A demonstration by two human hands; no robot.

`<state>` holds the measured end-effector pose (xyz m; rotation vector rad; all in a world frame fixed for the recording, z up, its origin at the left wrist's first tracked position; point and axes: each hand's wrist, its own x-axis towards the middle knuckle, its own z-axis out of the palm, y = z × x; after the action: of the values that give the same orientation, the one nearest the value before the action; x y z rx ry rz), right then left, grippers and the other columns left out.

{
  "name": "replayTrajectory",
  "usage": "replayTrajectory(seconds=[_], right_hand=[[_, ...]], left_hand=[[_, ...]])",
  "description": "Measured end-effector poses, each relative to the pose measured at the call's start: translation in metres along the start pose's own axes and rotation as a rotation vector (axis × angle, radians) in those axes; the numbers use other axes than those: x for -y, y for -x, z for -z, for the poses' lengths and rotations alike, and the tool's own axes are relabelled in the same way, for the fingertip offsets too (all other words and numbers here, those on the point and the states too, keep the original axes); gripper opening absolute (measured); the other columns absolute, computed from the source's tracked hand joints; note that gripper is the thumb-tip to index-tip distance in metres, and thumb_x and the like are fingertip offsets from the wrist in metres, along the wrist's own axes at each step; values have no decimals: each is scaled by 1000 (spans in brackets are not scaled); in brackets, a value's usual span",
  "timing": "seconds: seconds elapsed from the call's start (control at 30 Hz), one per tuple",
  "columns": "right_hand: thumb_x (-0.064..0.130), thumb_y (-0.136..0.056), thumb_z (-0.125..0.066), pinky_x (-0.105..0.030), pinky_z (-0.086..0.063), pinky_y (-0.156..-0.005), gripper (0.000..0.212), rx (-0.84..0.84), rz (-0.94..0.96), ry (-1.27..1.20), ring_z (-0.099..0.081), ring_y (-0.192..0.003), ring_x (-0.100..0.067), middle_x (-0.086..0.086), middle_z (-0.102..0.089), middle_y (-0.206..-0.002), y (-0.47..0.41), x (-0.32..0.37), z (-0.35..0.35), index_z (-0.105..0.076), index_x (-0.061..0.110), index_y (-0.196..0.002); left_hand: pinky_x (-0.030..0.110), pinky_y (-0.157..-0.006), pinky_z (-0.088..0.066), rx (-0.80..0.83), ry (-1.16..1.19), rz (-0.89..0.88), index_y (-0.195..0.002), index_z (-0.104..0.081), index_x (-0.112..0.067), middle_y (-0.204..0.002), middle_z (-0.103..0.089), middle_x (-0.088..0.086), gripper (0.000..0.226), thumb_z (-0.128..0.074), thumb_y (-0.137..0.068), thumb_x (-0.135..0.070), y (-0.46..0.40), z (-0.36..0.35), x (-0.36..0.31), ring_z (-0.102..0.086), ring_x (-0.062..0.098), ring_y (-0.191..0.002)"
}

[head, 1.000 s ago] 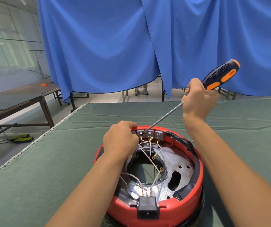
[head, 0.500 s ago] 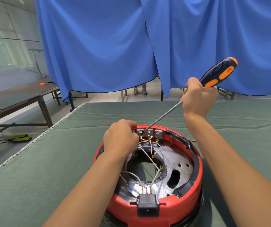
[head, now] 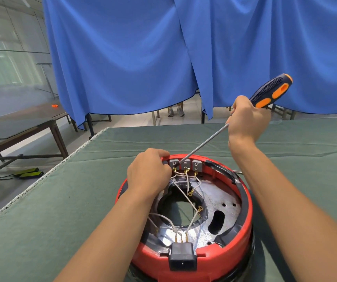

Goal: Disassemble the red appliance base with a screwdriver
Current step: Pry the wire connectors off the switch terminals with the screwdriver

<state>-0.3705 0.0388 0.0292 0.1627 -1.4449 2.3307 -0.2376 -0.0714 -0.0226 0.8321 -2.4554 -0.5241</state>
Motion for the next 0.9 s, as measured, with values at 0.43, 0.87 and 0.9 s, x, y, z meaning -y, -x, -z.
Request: replayTrajectory(seconds=[0.43, 0.87, 0.9], right_hand=[[7, -65, -48, -24, -24, -40, 31, 230, 246, -35, -25, -42, -19, 8, -23, -43, 21, 22, -5, -23, 20, -53], [13, -63, -48, -25, -22, -46, 21, 174, 118, 78, -27, -52, -20, -9, -30, -55, -1, 13, -11, -28, 14, -57], [12, -63, -49, -24, -21, -45, 21, 176, 112, 79, -27, -50, -20, -8, -30, -54, -2, 12, -11, -29, 14, -57]], left_hand=[[33, -84, -48, 15, 11, 8, -120, -63, -30, -117, -67, -3, 40, -57, -83, -16, 2, 2, -3, -59, 22, -107], [33, -82, -47, 9, 31, 11, -119, -65, -30, -114, -68, -5, 39, -58, -84, -15, -1, 3, -3, -59, 20, -103], [33, -82, -47, 9, 31, 12, -119, -65, -30, -114, -68, -5, 38, -58, -84, -16, -1, 2, -3, -59, 20, -103]])
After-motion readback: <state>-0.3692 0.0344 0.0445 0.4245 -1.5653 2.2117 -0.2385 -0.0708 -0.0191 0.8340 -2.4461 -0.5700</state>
